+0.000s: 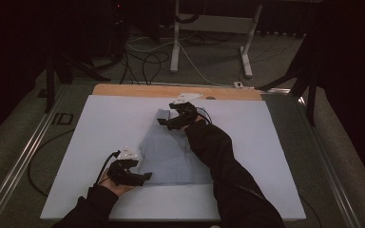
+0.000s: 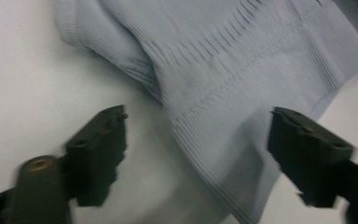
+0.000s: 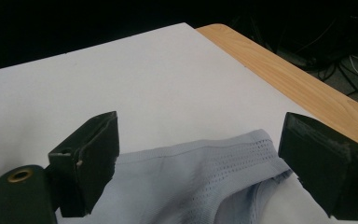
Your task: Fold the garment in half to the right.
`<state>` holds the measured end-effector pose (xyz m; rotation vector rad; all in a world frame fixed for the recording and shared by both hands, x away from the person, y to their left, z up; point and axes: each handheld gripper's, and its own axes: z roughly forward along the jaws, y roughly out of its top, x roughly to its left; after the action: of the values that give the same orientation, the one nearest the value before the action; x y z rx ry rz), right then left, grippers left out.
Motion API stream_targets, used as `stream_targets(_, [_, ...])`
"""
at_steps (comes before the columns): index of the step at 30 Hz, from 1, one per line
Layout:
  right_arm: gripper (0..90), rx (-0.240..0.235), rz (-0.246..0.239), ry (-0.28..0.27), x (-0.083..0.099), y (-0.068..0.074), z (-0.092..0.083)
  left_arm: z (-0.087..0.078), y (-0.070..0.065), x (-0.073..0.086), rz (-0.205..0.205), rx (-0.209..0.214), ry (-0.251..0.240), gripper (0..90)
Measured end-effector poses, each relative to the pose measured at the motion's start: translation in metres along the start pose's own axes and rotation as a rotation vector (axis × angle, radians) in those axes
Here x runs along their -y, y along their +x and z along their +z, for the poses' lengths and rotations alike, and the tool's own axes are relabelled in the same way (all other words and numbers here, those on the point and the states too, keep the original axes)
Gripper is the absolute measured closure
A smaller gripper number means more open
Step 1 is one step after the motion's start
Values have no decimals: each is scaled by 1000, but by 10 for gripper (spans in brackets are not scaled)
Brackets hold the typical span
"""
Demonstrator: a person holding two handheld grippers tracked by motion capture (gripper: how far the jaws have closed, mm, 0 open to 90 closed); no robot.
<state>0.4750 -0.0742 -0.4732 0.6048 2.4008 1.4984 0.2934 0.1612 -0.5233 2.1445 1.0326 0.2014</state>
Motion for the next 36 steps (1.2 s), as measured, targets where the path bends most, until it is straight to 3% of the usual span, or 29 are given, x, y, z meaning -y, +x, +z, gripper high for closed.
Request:
stream_targets(15, [123,1,-5,13,-2,-2,5,3,-6,4,-7,77,36,526])
stream_targets(18, [124,-3,-1,21,-1,-1,9,4,-15,4,15,117,52,573])
stream_targets(21, [124,-5,-4,20,-1,-1,11,5,-16,4,20,116,51,598])
stream_targets(23, [124,-9,6,25,-1,0,17,6,-16,2,2,123,42,661])
stream_targets(29, [125,-4,15,32,-4,0,26,8,-18,0,5,127,48,838])
stream_targets(32, [124,16,16,38,-5,-4,30,7,-20,-1,8,123,33,854])
stream_targets(36, [124,33,51,62,-6,-12,36,6,-20,-3,9,128,22,858])
